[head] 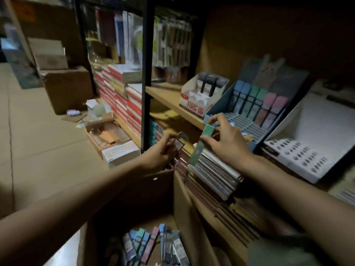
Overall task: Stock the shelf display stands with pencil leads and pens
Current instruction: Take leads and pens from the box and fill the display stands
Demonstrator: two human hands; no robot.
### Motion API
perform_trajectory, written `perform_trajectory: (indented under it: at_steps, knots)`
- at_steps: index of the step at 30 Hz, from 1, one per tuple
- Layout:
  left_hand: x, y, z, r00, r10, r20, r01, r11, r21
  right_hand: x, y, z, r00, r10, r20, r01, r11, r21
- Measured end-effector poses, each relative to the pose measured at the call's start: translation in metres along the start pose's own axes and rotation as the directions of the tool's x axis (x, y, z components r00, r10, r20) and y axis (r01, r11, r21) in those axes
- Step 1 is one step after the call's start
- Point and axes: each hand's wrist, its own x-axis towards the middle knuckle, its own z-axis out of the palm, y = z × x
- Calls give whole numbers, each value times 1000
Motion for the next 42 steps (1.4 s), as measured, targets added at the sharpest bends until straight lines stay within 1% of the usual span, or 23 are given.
perform_trajectory:
  at_steps: [2,7,10,13,15,18,22,26,28,31,36,42]
  knots:
    - [4,14,-2,999,29,19,-29,1000,-5,0,-4,-14,999,-10,-38,9,1000,-9]
    - [21,38,12,994,104,-35,-108,983,-147,0,-15,-50,995,-57,-84,50,995,-88]
    - [27,52,18,989,146,-11,-145,974,-175,6,-20,-86,987,-43,-156,16,985,-175]
    - [36,68,18,985,157,-77,-170,960,-223,18,-21,-127,973,-46,-226,-15,965,-261]
    - [44,76,16,980,156,-122,-180,957,-226,27,-19,-149,961,-49,-272,-43,946,-322]
    - [56,77,13,981,132,-143,-166,951,-263,41,-14,-167,955,-28,-295,-89,922,-377]
    - [71,70,16,986,112,-121,-142,948,-283,60,-3,-158,965,-5,-263,-109,902,-417]
    - [84,61,24,987,140,-83,-158,943,-293,75,6,-138,970,26,-241,-155,829,-537]
    - [89,57,28,989,132,-61,-144,943,-301,80,11,-131,967,53,-250,-189,806,-562]
    - [96,51,33,991,120,-61,-133,947,-292,84,18,-126,963,91,-255,-224,796,-562]
    - [101,45,35,984,120,-128,-152,949,-278,90,27,-121,955,132,-266,-260,805,-533]
    - [104,44,36,989,101,-112,-132,937,-324,97,27,-116,948,161,-274,-281,825,-491]
